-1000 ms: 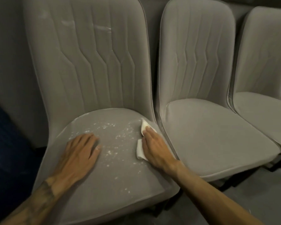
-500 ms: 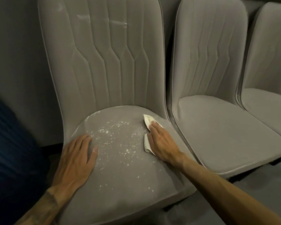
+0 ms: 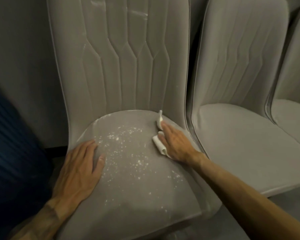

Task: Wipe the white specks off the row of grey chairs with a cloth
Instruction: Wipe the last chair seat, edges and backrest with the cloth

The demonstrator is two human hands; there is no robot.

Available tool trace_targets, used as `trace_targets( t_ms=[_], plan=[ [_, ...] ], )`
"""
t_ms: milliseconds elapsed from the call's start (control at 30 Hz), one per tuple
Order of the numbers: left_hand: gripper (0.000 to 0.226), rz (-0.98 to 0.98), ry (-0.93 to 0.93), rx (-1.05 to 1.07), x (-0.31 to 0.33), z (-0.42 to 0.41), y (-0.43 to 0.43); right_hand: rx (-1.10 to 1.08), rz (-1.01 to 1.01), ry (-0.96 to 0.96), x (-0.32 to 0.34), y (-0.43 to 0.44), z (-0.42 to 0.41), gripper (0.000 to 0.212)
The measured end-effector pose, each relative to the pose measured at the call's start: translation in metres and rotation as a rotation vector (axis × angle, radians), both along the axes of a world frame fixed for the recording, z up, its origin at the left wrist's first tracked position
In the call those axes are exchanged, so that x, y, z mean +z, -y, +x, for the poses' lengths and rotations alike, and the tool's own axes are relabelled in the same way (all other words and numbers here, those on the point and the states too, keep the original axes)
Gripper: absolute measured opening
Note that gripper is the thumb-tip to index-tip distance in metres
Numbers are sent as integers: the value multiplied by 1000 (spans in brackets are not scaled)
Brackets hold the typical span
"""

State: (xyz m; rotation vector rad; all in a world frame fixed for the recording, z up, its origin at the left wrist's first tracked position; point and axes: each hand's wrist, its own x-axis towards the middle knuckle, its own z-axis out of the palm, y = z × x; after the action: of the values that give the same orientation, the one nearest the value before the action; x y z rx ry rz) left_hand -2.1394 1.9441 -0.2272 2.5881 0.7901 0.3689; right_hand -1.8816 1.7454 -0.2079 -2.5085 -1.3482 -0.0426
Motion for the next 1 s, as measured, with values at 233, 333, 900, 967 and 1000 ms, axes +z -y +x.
trace_targets(
  t_ms=[233, 333, 900, 967, 1000],
  plan=[
    [61, 29, -8, -3, -5, 0, -1, 92, -23, 56, -19, -9, -27, 45],
    [60, 31, -1, 4, -6, 1, 0, 47, -30, 229, -10, 5, -6, 40],
    [63, 81, 2, -13, -4, 0, -1, -144, 82, 91, 32, -10, 15, 48],
    [62, 75, -8, -8, -5, 0, -2, -213, 69, 31, 22, -16, 20, 40],
    [60, 68, -9, -4, -5, -1, -2, -252, 100, 66, 15, -17, 22, 35]
  ],
)
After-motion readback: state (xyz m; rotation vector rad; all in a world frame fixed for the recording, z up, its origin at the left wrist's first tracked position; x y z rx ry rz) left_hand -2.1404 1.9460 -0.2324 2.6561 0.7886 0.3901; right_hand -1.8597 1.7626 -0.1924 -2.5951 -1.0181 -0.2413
